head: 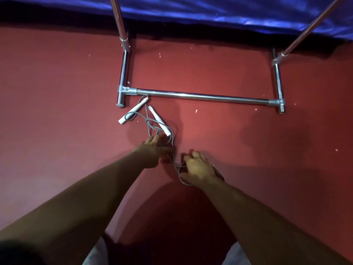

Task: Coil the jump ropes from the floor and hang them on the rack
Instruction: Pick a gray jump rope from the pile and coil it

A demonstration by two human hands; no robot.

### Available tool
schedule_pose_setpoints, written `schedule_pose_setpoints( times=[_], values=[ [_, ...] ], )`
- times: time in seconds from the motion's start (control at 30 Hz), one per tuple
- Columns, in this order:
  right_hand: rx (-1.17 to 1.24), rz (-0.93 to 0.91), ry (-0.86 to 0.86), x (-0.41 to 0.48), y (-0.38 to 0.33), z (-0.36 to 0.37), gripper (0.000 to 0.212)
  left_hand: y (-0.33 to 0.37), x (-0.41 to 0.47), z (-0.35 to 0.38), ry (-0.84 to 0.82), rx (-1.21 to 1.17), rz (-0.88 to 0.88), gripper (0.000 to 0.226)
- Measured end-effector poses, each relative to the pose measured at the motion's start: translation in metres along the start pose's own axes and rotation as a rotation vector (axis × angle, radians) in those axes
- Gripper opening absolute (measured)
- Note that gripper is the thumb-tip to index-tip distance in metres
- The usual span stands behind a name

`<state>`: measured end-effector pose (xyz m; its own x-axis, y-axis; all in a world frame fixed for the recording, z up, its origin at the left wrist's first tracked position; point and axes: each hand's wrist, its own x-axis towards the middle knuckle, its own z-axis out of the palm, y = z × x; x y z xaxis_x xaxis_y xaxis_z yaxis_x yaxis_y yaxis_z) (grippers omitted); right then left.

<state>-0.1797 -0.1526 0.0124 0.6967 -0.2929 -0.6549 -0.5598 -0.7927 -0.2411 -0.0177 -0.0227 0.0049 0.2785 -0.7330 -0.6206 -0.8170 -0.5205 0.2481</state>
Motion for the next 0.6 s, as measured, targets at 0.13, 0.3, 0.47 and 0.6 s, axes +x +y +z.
schedule_pose_setpoints(
  times=[0.13, 0.3, 0.47, 0.6],
  values=[
    [-0.226, -0.11, 0.043, -0.006, 0.005, 0.016, 0.063, 0.0, 0.001, 0.017, 0.104, 0.094, -0.021, 0.042],
    [-0.199, -0.057, -0.088, -0.012, 0.005, -0.019, 0.048, -0.002, -0.017, 0.005, 0.107, 0.052, -0.033, 0.038],
    [0.055, 0.092, -0.005, -0.038, 0.001, -0.082, 0.026, 0.009, -0.048, -0.067, 0.214, -0.08, 0.023, 0.018],
    [0.149, 0.055, 0.097, -0.078, -0.005, -0.136, 0.022, 0.034, -0.09, -0.134, 0.258, -0.236, 0.116, 0.026]
  ],
)
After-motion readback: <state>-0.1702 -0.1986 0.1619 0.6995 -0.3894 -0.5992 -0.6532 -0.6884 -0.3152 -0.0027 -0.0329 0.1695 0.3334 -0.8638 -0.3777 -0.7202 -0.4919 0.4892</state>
